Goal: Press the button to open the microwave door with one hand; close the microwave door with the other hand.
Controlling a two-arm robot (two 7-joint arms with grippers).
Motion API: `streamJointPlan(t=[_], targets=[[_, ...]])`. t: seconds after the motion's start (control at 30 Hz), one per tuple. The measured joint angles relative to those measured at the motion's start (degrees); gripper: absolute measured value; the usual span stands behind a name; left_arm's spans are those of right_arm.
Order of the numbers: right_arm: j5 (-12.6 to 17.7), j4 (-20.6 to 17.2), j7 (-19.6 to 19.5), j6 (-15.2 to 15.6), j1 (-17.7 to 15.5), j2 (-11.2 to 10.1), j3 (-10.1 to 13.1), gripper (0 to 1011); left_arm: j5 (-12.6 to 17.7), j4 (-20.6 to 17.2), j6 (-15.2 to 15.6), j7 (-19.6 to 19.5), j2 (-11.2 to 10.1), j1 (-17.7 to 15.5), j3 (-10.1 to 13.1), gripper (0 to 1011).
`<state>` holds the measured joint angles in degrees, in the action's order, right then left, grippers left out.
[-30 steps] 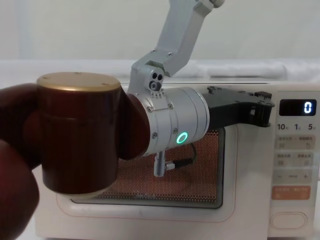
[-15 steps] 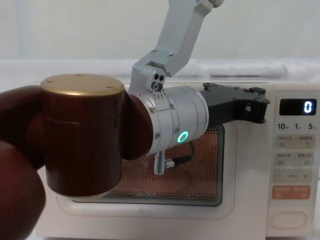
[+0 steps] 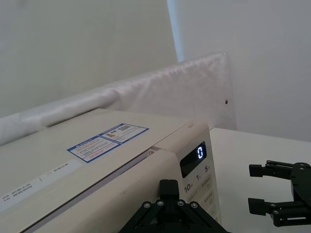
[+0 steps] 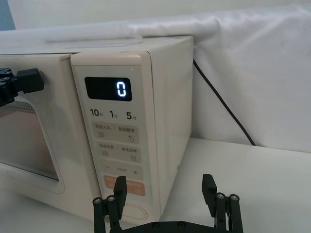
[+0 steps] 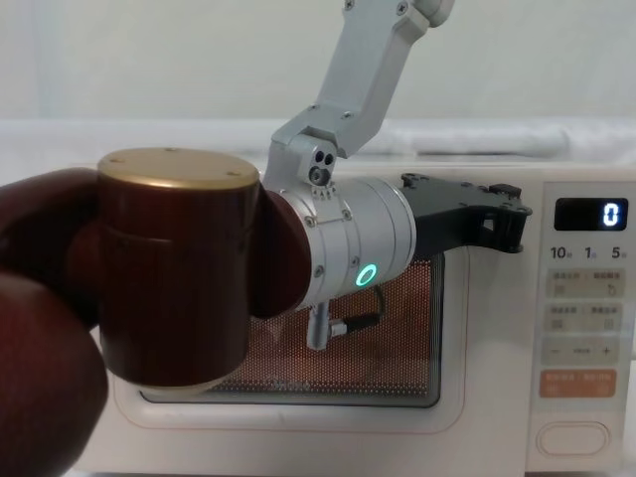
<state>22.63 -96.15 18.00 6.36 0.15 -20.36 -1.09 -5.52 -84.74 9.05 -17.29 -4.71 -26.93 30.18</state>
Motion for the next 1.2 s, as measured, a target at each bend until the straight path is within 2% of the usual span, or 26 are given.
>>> streamJointPlan(t=[1.2], targets=[[0.0, 0.0, 0.0, 0.0, 0.0, 0.0, 0.0, 1002, 2.22, 1.49, -0.1, 2.1, 2.59, 0.96, -1.97, 0]])
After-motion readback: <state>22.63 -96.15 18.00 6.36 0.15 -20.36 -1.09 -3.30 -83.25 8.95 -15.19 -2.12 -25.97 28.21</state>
